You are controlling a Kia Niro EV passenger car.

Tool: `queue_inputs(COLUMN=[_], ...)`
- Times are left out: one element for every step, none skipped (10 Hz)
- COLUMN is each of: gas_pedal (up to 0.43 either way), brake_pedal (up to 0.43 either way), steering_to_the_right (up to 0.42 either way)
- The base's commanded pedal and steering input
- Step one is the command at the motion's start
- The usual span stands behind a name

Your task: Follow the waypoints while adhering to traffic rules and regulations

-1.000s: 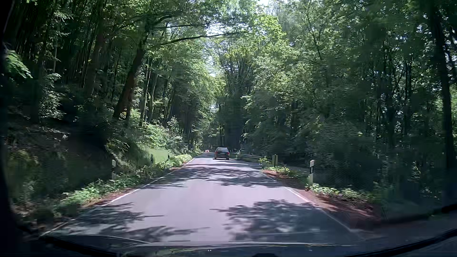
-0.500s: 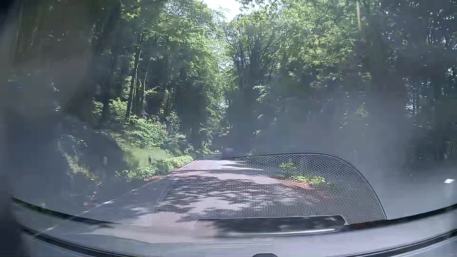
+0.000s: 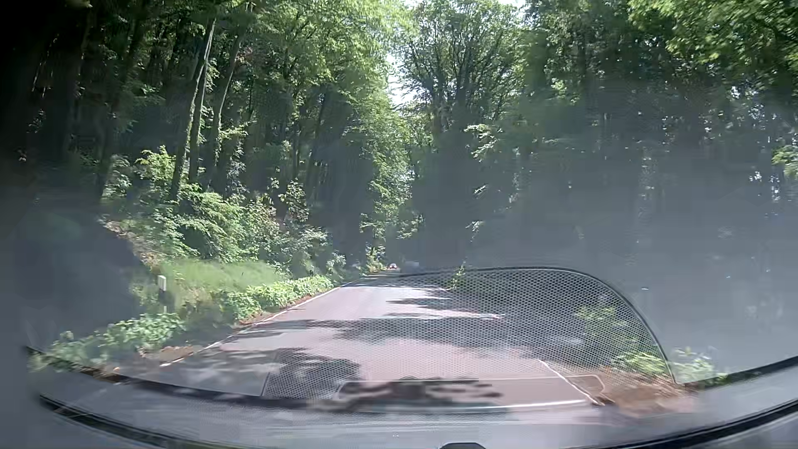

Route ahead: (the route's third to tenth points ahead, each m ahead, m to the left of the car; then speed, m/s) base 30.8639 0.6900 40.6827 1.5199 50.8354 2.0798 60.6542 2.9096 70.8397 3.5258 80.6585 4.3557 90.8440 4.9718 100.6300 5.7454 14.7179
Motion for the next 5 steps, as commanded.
queue_inputs(gas_pedal=[0.177, 0.177, 0.177, 0.177, 0.177], brake_pedal=[0.0, 0.0, 0.0, 0.0, 0.0], steering_to_the_right=[-0.016, -0.014, -0.012, -0.012, -0.013])
